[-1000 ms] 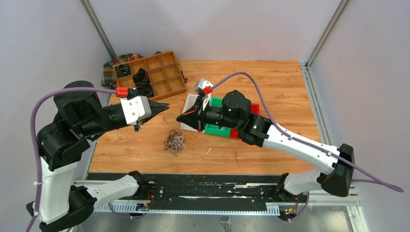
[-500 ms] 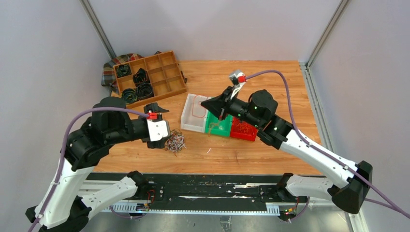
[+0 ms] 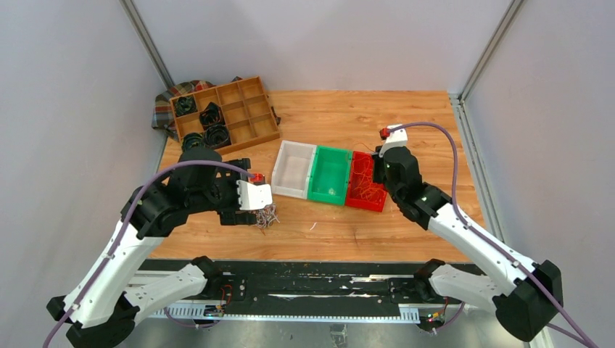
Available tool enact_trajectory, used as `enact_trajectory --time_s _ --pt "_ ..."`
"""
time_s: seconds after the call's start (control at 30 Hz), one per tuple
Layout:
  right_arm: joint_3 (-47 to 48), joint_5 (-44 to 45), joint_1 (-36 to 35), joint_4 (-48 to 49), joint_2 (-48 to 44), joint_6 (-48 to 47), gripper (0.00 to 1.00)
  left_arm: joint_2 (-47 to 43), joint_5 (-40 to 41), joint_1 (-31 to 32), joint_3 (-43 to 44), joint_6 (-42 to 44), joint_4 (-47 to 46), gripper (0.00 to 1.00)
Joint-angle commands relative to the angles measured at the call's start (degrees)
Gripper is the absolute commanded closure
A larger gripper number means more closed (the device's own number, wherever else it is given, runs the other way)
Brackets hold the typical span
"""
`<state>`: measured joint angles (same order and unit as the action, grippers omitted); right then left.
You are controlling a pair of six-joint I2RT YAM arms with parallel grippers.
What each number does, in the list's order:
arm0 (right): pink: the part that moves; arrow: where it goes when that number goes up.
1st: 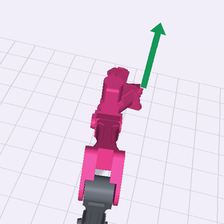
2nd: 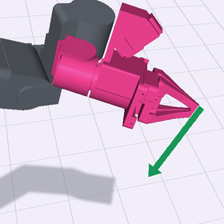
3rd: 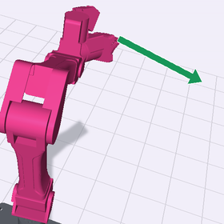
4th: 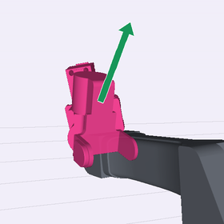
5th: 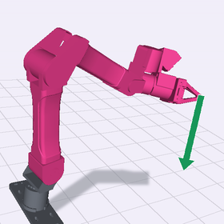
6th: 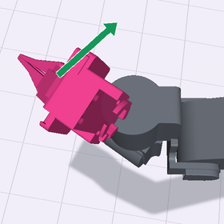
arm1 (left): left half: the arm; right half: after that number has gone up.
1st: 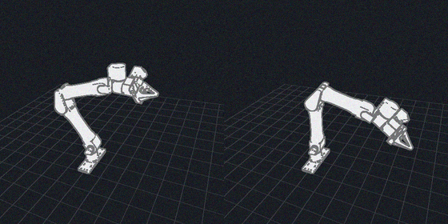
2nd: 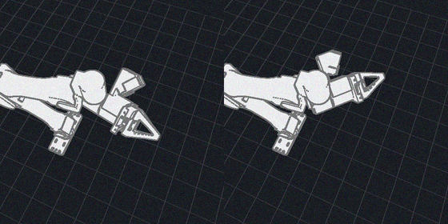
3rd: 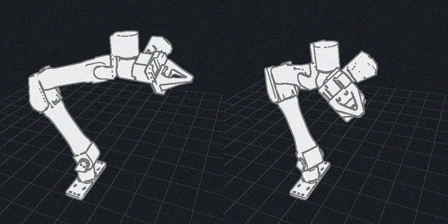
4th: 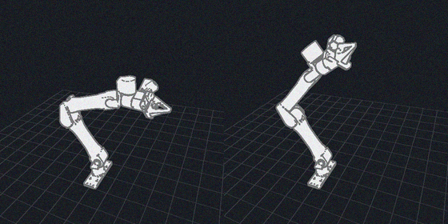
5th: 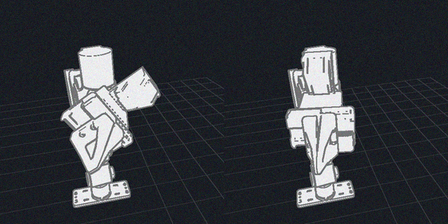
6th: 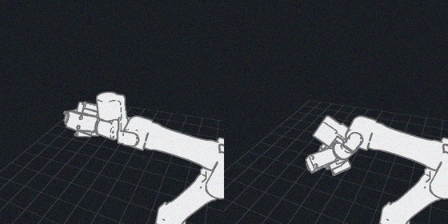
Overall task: Untangle the cables
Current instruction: Place the cable in the bin.
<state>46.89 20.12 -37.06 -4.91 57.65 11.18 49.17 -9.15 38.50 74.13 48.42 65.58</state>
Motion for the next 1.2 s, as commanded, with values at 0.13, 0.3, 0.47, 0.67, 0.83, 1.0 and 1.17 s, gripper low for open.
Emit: enact_trajectory --time_s 0.13,0.3,0.47,0.67,0.83,1.0,1.17 --pt "-1.06 12.77 4.4 -2.66 7.36 -2.41 0.99 0.43 1.15 0.43 3.51 -1.58 0.21 0.02" --pt "0.14 12.74 4.58 -3.09 13.05 -1.15 0.99 0.71 1.4 0.43 4.36 -2.33 0.25 0.02" --pt "0.86 14.42 4.86 -3.57 17.02 0.4 0.99 0.6 1.5 0.43 5.2 -2.46 0.25 0.02" --pt "3.95 13.33 5.7 -5.27 19.75 2.21 0.81 0.75 1.19 0.43 5.75 -2.99 0.25 0.02" --pt "6.85 12.67 6.2 -6.83 21.03 2.1 0.71 1.01 1.54 0.43 5.97 -3.89 0.16 0.02" --pt "8.83 10.81 7.01 -7.81 21.41 1.83 0.68 1.54 1.93 0.43 6.78 -4.59 0.16 0.02" --pt "9.93 5.05 7.22 -10.95 18.98 3.13 0.69 1.51 1.8 0.43 6.44 -5.22 0.18 0.02"
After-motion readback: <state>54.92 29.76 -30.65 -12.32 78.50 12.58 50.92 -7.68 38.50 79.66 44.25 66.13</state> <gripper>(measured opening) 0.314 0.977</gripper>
